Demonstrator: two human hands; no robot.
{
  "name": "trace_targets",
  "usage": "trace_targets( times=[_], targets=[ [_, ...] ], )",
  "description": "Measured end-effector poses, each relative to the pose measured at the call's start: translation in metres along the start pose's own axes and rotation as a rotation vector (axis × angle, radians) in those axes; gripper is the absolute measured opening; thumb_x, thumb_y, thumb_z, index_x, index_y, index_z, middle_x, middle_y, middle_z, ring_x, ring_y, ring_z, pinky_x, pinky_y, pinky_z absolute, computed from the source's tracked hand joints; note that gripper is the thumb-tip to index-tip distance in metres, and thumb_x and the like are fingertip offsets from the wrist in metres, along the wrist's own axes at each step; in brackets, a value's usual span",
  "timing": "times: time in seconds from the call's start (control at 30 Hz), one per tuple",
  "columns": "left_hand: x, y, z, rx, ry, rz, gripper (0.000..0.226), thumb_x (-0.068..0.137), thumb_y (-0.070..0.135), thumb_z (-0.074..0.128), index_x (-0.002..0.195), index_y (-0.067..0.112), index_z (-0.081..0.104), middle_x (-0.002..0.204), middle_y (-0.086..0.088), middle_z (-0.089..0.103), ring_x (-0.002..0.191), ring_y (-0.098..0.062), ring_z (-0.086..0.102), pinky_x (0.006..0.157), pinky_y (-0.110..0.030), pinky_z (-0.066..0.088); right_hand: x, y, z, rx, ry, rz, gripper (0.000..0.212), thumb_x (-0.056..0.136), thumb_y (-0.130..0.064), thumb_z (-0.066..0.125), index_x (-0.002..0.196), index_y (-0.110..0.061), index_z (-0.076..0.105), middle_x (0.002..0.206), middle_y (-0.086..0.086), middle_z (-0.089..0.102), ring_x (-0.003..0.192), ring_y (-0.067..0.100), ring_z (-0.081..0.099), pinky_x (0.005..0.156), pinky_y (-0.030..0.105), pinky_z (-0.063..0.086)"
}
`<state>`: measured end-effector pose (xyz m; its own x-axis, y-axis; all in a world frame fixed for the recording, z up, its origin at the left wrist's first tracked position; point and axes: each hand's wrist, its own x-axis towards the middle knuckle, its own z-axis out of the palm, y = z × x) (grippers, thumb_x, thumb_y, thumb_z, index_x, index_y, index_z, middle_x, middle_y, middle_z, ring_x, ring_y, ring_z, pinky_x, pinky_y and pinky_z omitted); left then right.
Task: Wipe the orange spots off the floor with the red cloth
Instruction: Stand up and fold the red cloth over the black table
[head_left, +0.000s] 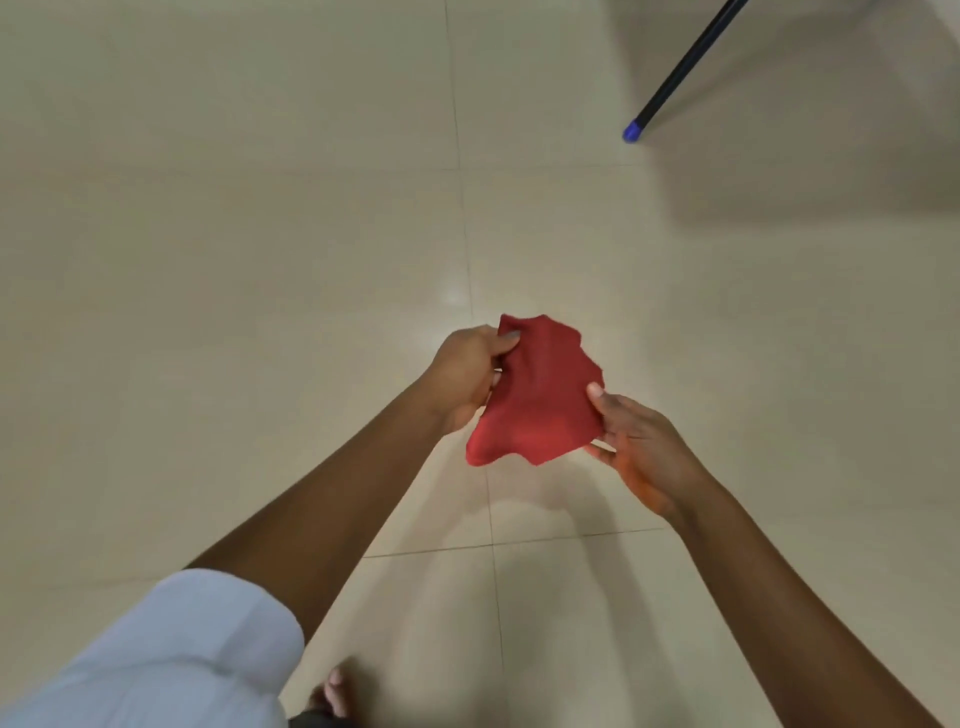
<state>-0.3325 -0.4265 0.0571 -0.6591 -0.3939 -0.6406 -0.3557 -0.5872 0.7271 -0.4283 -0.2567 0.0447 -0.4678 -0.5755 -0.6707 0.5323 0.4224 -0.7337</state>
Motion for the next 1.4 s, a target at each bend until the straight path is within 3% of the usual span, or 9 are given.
trace_targets(
  times=[0.17, 0.3, 0.47, 0.63, 0.8, 0.97, 1.1, 1.2, 1.4],
  targets=[
    [-0.060, 0.064, -0.003, 0.045, -0.017, -0.027, 0.022, 0.094, 0.015, 0.046, 0.073, 0.016, 0.051, 0.071, 0.000, 0.059, 0.057, -0.016, 0.057, 0.056, -0.027, 0.046, -0.051, -0.055, 0.018, -0.001, 0.006, -0.059, 0.017, 0.070, -0.031, 0.068, 0.073, -0.019, 0.057, 0.089, -0.004, 0.067, 0.092, 0.015, 0.059, 0.096, 0.035, 0.038],
    [-0.125, 0.114, -0.001, 0.022, 0.016, -0.050, 0.018, 0.094, 0.014, 0.045, 0.076, 0.015, 0.047, 0.081, -0.005, 0.057, 0.062, -0.019, 0.055, 0.059, -0.028, 0.046, -0.109, -0.105, 0.044, 0.006, 0.123, -0.131, 0.007, 0.073, -0.017, 0.070, 0.077, -0.017, 0.064, 0.085, -0.002, 0.066, 0.086, 0.014, 0.058, 0.087, 0.032, 0.040],
    [-0.213, 0.185, 0.011, 0.000, 0.058, -0.038, 0.011, 0.094, 0.014, 0.045, 0.088, 0.011, 0.055, 0.088, -0.006, 0.062, 0.069, -0.021, 0.062, 0.063, -0.032, 0.051, -0.186, -0.185, 0.076, 0.020, 0.213, -0.248, 0.018, 0.074, 0.000, 0.069, 0.065, -0.016, 0.070, 0.073, -0.003, 0.069, 0.077, 0.013, 0.060, 0.081, 0.025, 0.044],
    [-0.311, 0.274, 0.036, -0.046, 0.123, 0.004, 0.016, 0.093, 0.013, 0.045, 0.104, 0.009, 0.055, 0.098, -0.008, 0.062, 0.078, -0.024, 0.064, 0.075, -0.040, 0.053, -0.282, -0.295, 0.103, 0.009, 0.186, -0.405, 0.012, 0.076, 0.006, 0.067, 0.078, -0.006, 0.069, 0.094, 0.007, 0.067, 0.085, 0.013, 0.062, 0.073, 0.015, 0.047],
    [-0.401, 0.357, 0.072, -0.042, 0.098, 0.048, 0.028, 0.089, 0.011, 0.049, 0.117, 0.009, 0.054, 0.111, -0.008, 0.059, 0.095, -0.026, 0.059, 0.095, -0.045, 0.048, -0.374, -0.400, 0.115, -0.221, 0.071, -0.531, 0.018, 0.080, 0.000, 0.066, 0.071, -0.016, 0.069, 0.082, 0.007, 0.065, 0.080, 0.017, 0.057, 0.078, 0.031, 0.045],
    [-0.460, 0.419, 0.101, 0.005, 0.046, 0.119, 0.031, 0.090, 0.011, 0.053, 0.120, 0.013, 0.048, 0.119, -0.007, 0.058, 0.106, -0.023, 0.059, 0.092, -0.040, 0.049, -0.442, -0.483, 0.120, -0.361, 0.016, -0.671, 0.008, 0.075, -0.012, 0.067, 0.073, -0.020, 0.068, 0.090, 0.001, 0.061, 0.087, 0.015, 0.058, 0.084, 0.034, 0.044],
    [-0.478, 0.459, 0.121, 0.270, 0.120, 0.251, 0.053, 0.083, 0.012, 0.065, 0.126, 0.022, 0.036, 0.129, 0.000, 0.042, 0.112, -0.016, 0.048, 0.088, -0.030, 0.043, -0.475, -0.524, 0.111, -0.470, 0.033, -0.729, 0.013, 0.085, -0.001, 0.061, 0.077, -0.010, 0.065, 0.073, -0.002, 0.059, 0.072, 0.011, 0.053, 0.075, 0.030, 0.043],
    [-0.478, 0.491, 0.141, 0.615, 0.102, 0.388, 0.086, 0.074, 0.024, 0.076, 0.142, 0.027, 0.022, 0.147, 0.005, 0.018, 0.134, -0.018, 0.025, 0.105, -0.035, 0.033, -0.487, -0.547, 0.103, -0.585, 0.081, -0.809, 0.008, 0.087, -0.003, 0.059, 0.082, -0.006, 0.065, 0.075, 0.006, 0.060, 0.072, 0.018, 0.056, 0.072, 0.034, 0.046],
    [-0.463, 0.544, 0.213, 0.824, -0.226, 0.418, 0.078, 0.074, 0.023, 0.076, 0.139, 0.026, 0.033, 0.146, 0.002, 0.028, 0.134, -0.022, 0.030, 0.105, -0.037, 0.035, -0.503, -0.599, 0.066, -0.817, 0.081, -0.851, 0.010, 0.089, -0.012, 0.058, 0.088, -0.011, 0.067, 0.085, 0.008, 0.066, 0.081, 0.022, 0.062, 0.079, 0.040, 0.052]
  ],
)
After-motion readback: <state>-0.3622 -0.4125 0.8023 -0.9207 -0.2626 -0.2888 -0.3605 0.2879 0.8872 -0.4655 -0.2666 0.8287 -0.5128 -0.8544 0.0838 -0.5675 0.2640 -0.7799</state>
